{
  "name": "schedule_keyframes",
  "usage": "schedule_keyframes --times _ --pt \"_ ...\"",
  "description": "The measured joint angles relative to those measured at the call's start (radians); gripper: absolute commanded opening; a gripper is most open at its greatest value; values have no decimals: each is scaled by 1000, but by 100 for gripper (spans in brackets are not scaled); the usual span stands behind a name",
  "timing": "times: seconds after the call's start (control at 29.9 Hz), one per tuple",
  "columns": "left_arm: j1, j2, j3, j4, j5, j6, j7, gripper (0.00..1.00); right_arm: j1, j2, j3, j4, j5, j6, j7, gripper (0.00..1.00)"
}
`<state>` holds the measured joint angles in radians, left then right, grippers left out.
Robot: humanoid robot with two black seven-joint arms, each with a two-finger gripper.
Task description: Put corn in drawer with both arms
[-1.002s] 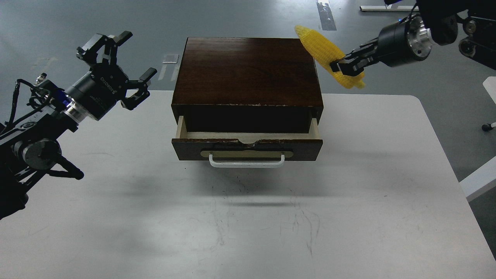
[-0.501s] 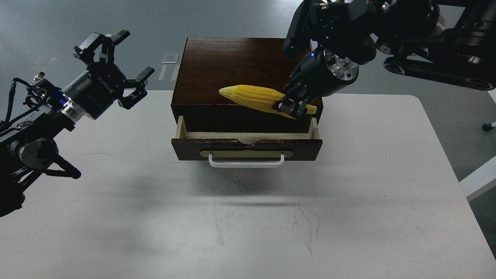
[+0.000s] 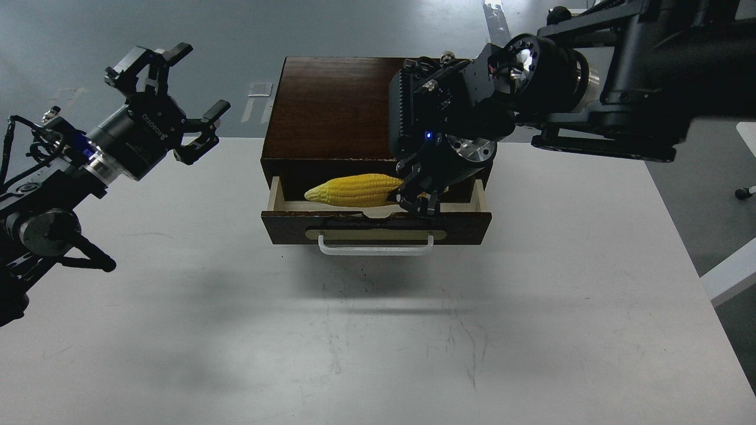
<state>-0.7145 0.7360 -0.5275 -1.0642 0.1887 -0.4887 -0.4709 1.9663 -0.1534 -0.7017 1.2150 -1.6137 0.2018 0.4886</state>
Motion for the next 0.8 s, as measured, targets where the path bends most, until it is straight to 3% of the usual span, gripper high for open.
schedule_keyframes --times 0.43,0.8 --pt "1 5 0 -2 0 0 0 98 -21 -2 -26 -15 1 -1 0 49" --pt "1 6 0 -2 0 0 0 98 -23 0 -25 -17 3 -1 0 59"
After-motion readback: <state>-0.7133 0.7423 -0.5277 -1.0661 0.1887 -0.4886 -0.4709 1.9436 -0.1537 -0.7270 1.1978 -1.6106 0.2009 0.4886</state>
